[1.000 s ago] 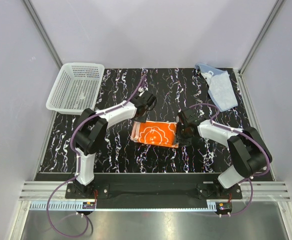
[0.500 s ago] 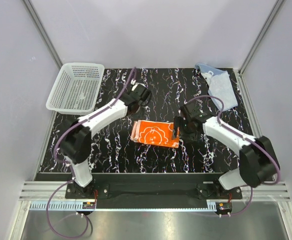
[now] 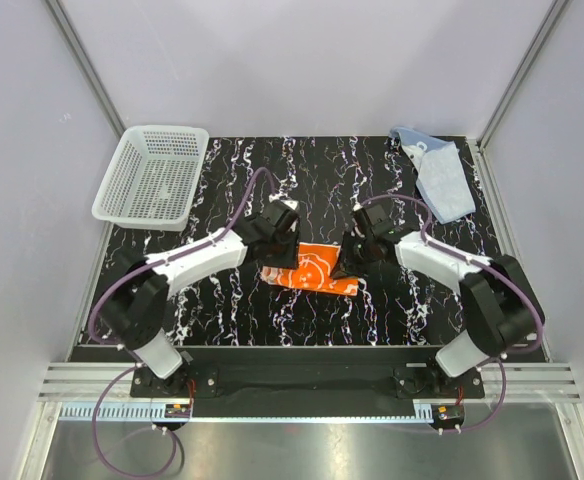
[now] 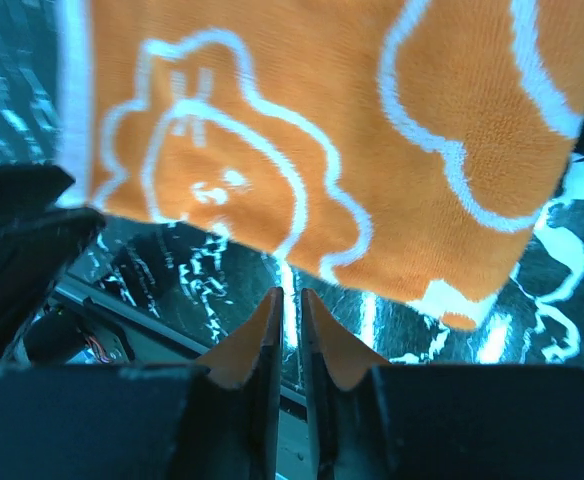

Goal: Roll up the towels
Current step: Fold the towel

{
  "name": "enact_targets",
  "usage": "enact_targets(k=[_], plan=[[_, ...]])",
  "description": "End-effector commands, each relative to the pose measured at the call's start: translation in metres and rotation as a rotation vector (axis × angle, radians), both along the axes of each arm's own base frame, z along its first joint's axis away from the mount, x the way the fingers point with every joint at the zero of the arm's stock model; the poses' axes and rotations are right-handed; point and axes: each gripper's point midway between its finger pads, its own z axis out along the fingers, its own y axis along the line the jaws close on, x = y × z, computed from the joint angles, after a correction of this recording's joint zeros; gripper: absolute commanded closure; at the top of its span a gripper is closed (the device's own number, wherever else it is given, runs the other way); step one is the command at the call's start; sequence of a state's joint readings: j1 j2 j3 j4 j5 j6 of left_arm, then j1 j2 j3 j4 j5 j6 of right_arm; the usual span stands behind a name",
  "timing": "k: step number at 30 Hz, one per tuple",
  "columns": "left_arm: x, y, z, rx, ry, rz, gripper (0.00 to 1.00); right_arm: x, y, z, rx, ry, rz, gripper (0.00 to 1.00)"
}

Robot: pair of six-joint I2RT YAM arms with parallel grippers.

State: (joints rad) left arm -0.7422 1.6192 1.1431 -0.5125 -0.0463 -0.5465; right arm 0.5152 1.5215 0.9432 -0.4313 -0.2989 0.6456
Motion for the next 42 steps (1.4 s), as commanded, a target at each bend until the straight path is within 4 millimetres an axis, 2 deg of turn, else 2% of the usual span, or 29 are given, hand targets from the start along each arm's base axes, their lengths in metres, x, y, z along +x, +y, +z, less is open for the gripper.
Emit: enact_targets(k=[1, 3, 4, 6, 7, 11, 14, 17, 18, 21, 24, 27, 28, 30, 31, 34, 35, 37, 39, 40, 42], plan=[[-0.001, -0.043, 0.004, -0.199, 0.024, -0.075, 0.6, 0.001, 0.018, -0.011, 0.092, 0.035, 0.019, 0.82], [-0.002, -0.046, -0.004, -0.202, 0.05, -0.078, 0.6, 0.003, 0.013, -0.024, 0.071, 0.048, 0.004, 0.83], [-0.002, -0.042, -0.015, -0.172, 0.074, -0.066, 0.6, 0.002, 0.007, -0.03, 0.061, 0.06, -0.009, 0.83], [0.001, -0.038, -0.023, -0.141, 0.091, -0.043, 0.61, 0.002, -0.001, -0.043, 0.041, 0.084, -0.028, 0.83], [0.0, -0.031, -0.033, -0.105, 0.115, -0.022, 0.61, -0.001, -0.009, -0.052, 0.023, 0.105, -0.04, 0.83], [0.005, -0.003, -0.052, -0.053, 0.163, 0.067, 0.61, -0.01, -0.029, -0.074, -0.012, 0.17, -0.083, 0.83], [0.014, 0.033, -0.066, -0.015, 0.197, 0.167, 0.61, -0.018, -0.038, -0.08, -0.02, 0.191, -0.098, 0.83], [0.013, 0.061, -0.078, 0.032, 0.226, 0.219, 0.61, -0.022, -0.047, -0.082, -0.062, 0.197, -0.114, 0.81], [0.02, 0.066, -0.076, 0.013, 0.212, 0.225, 0.61, -0.026, -0.051, -0.084, -0.08, 0.213, -0.118, 0.81], [0.021, 0.073, -0.074, 0.022, 0.212, 0.235, 0.6, -0.028, -0.057, -0.082, -0.119, 0.22, -0.117, 0.79], [0.026, 0.075, -0.071, 0.037, 0.197, 0.23, 0.6, -0.023, -0.052, -0.065, -0.086, 0.181, -0.103, 0.76], [0.03, 0.072, -0.061, 0.024, 0.184, 0.219, 0.57, -0.012, -0.04, -0.03, -0.017, 0.102, -0.055, 0.68], [0.031, 0.071, -0.057, 0.023, 0.177, 0.216, 0.56, -0.003, -0.036, -0.01, 0.009, 0.051, -0.048, 0.66], [0.037, 0.069, -0.04, 0.021, 0.141, 0.214, 0.53, 0.002, -0.032, 0.01, 0.033, 0.016, -0.032, 0.64], [0.041, 0.069, -0.032, 0.025, 0.118, 0.216, 0.48, 0.01, -0.028, 0.027, 0.052, -0.028, -0.023, 0.62], [0.052, 0.059, -0.003, -0.004, 0.059, 0.191, 0.39, 0.026, -0.02, 0.044, 0.081, -0.07, -0.014, 0.63], [0.055, 0.056, 0.004, -0.012, 0.045, 0.186, 0.37, 0.031, -0.018, 0.046, 0.081, -0.077, -0.02, 0.68], [0.066, 0.048, 0.02, -0.036, 0.009, 0.171, 0.36, 0.045, -0.012, 0.041, 0.09, -0.073, -0.043, 0.71], [0.072, 0.043, 0.023, -0.044, 0.007, 0.164, 0.36, 0.057, -0.001, 0.041, 0.141, -0.085, -0.031, 0.75], [0.078, 0.038, 0.029, -0.059, -0.006, 0.158, 0.36, 0.06, 0.008, 0.031, 0.167, -0.044, -0.024, 0.76], [0.083, 0.035, 0.026, -0.061, -0.011, 0.151, 0.36, 0.072, 0.016, 0.025, 0.197, -0.039, -0.028, 0.78]])
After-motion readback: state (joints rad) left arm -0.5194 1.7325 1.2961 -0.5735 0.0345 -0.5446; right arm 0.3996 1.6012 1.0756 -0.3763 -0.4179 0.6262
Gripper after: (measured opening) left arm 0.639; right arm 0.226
